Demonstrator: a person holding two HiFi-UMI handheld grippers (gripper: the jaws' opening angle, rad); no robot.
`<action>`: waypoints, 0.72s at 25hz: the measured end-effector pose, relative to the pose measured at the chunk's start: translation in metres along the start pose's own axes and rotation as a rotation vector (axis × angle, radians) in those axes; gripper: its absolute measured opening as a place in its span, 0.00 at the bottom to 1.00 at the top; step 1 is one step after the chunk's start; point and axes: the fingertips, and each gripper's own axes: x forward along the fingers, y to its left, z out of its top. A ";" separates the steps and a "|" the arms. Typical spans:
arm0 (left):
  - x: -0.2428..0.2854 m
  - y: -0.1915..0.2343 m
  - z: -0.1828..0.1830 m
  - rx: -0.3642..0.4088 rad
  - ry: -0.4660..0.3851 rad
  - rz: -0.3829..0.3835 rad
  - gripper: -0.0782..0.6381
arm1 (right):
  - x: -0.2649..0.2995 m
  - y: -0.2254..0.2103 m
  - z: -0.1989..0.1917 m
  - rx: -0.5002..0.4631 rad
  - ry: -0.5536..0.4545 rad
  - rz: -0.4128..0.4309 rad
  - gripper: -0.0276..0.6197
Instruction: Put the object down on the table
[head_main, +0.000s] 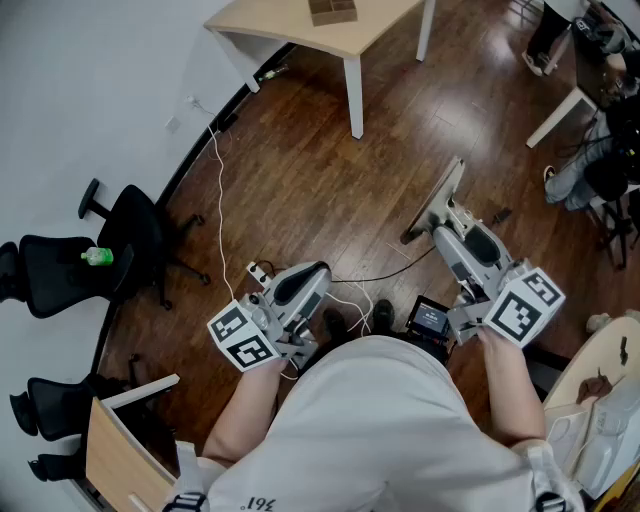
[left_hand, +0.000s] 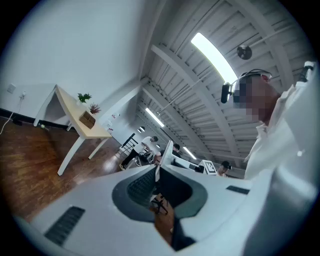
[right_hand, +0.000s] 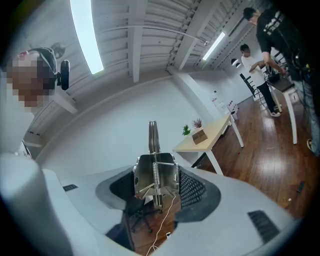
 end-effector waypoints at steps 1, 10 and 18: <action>0.002 -0.002 -0.001 -0.001 -0.004 0.002 0.11 | -0.002 -0.003 0.000 0.001 0.002 -0.001 0.40; 0.025 -0.002 -0.008 0.000 -0.029 0.029 0.13 | -0.011 -0.034 0.006 0.012 0.017 -0.002 0.40; 0.057 0.000 -0.010 -0.029 -0.045 0.048 0.23 | -0.008 -0.067 0.013 0.034 0.036 0.007 0.40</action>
